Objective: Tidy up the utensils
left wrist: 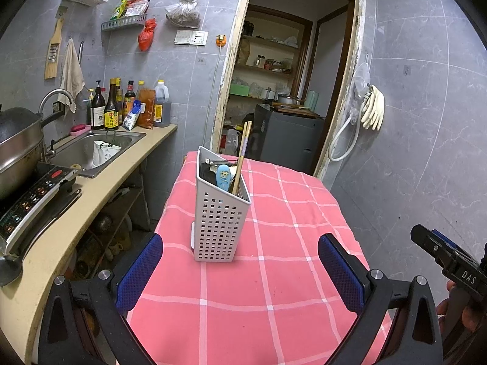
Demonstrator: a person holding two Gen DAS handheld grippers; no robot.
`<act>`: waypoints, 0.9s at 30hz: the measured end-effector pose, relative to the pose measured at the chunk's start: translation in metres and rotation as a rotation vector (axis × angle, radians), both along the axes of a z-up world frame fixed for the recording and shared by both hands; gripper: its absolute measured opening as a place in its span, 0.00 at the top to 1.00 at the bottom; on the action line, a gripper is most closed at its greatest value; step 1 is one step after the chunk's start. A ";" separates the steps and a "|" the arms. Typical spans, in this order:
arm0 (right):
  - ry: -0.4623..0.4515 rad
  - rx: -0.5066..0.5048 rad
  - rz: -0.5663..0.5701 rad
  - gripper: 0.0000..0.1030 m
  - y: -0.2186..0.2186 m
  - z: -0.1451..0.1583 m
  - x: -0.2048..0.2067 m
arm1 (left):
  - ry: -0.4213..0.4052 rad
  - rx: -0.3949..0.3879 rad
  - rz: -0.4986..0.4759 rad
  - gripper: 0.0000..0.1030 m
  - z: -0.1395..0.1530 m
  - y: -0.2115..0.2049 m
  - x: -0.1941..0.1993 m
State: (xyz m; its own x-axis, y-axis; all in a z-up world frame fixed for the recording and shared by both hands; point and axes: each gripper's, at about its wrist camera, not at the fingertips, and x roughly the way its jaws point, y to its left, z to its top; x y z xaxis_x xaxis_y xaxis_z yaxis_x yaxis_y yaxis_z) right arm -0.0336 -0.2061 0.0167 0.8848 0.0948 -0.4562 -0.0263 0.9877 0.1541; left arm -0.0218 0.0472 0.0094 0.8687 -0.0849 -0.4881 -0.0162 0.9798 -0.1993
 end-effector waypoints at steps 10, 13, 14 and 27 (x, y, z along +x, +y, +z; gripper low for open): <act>0.001 0.001 0.000 0.02 0.001 0.000 -0.001 | 0.000 0.001 0.000 0.01 0.000 -0.001 0.000; 0.002 0.001 0.000 0.02 0.001 0.000 -0.001 | 0.000 0.002 0.000 0.01 0.000 -0.001 0.000; 0.002 0.002 -0.001 0.02 0.000 0.000 -0.001 | 0.000 0.001 0.000 0.01 0.000 -0.002 0.000; 0.007 0.003 0.002 0.02 0.010 -0.004 -0.003 | 0.001 0.002 -0.001 0.01 0.001 0.000 0.001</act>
State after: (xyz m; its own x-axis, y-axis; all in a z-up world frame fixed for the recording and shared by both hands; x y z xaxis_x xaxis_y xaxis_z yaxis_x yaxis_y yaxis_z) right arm -0.0367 -0.1962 0.0128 0.8816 0.0982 -0.4616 -0.0275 0.9871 0.1575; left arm -0.0213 0.0468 0.0100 0.8682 -0.0846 -0.4890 -0.0159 0.9801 -0.1977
